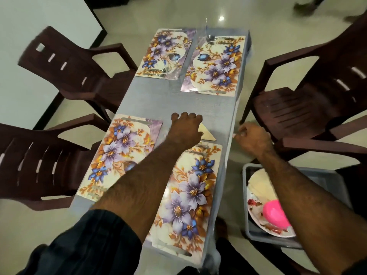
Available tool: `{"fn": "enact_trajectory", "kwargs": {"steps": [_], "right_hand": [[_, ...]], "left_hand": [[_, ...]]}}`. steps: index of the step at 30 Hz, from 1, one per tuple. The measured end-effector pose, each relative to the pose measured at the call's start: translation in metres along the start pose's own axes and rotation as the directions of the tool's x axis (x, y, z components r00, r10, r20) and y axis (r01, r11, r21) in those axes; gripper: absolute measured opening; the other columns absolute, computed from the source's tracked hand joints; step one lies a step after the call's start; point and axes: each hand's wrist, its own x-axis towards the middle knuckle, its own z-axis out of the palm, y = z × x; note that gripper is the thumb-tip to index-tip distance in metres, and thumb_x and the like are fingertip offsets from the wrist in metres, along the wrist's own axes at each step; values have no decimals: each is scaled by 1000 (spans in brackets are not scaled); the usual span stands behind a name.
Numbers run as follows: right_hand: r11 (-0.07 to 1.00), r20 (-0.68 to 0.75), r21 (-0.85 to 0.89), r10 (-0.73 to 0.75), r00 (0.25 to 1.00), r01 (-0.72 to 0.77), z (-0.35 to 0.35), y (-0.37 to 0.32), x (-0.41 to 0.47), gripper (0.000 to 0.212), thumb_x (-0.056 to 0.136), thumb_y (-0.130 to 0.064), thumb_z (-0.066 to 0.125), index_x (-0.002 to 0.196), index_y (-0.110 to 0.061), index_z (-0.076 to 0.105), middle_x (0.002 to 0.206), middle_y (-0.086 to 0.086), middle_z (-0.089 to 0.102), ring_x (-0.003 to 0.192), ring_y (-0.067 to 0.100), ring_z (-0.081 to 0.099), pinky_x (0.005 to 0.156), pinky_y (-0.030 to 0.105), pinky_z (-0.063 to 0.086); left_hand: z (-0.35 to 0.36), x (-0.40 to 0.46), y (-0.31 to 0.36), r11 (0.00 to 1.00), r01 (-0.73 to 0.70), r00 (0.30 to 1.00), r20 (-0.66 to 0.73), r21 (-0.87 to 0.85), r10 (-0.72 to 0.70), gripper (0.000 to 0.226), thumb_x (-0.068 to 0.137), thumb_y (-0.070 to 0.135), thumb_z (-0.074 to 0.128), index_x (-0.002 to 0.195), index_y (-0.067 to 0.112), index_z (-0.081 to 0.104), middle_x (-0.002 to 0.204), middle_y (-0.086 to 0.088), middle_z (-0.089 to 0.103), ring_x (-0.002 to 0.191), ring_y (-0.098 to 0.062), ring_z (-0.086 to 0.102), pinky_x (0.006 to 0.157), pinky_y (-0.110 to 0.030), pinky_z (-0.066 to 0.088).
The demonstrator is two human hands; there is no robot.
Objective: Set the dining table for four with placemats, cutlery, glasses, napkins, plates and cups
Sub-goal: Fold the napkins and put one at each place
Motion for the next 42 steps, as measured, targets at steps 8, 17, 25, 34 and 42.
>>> {"fn": "enact_trajectory", "kwargs": {"steps": [8,17,25,34,42], "right_hand": [[983,72,-89,167,983,-160,13,106,-151,23,83,-46,77,99,-32,68,95,-4,74,100,28,69,93,43,54],[924,218,-200,366,905,-326,4,234,-261,32,80,-50,74,102,-27,72,106,2,76,100,28,70,85,36,56],[931,254,-90,365,896,-354,-10,330,-238,20,84,-43,79,89,-25,71,96,0,75,93,25,70,82,34,55],[965,305,16,245,920,-262,1,392,-148,22,88,-37,78,101,-20,74,103,0,75,97,24,70,87,35,56],[974,357,10,206,911,-225,73,420,-62,23,91,-38,76,105,-20,74,109,-3,75,95,13,65,83,26,46]], "left_hand": [[64,-130,112,978,-98,995,15,-184,103,42,84,46,59,120,25,66,120,-3,68,117,-32,60,104,-50,36],[121,-225,195,957,-50,969,219,-287,117,45,89,52,60,125,26,66,127,1,67,124,-26,58,106,-45,35],[167,-191,294,945,95,918,395,-314,39,40,87,51,64,121,31,68,123,4,70,118,-26,62,102,-48,43],[210,-98,349,741,478,856,439,-472,-272,37,93,36,70,126,19,68,128,-5,70,114,-30,67,94,-39,57],[280,18,338,791,441,885,354,-423,-304,60,93,44,70,144,17,53,147,-7,55,129,-33,58,103,-47,54]]}}
